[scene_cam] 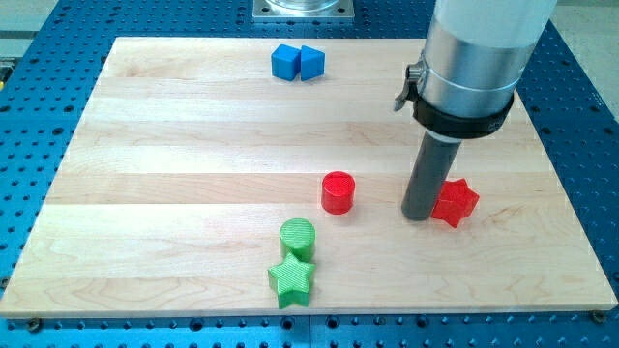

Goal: Place the red circle parallel to the red star

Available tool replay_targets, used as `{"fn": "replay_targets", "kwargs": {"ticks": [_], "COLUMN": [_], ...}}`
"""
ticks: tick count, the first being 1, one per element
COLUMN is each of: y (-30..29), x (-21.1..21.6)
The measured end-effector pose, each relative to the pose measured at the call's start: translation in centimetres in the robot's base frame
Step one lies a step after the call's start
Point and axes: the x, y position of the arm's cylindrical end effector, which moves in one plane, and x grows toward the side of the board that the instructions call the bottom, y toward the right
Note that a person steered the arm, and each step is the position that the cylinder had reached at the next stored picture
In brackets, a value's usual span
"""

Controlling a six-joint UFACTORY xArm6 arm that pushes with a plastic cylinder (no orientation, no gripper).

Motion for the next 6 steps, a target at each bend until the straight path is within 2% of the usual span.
{"fn": "replay_targets", "kwargs": {"ticks": [2,4,6], "y": [-1.1,-10.1,-10.4], "x": [-1.2,-2.9,-3.5]}}
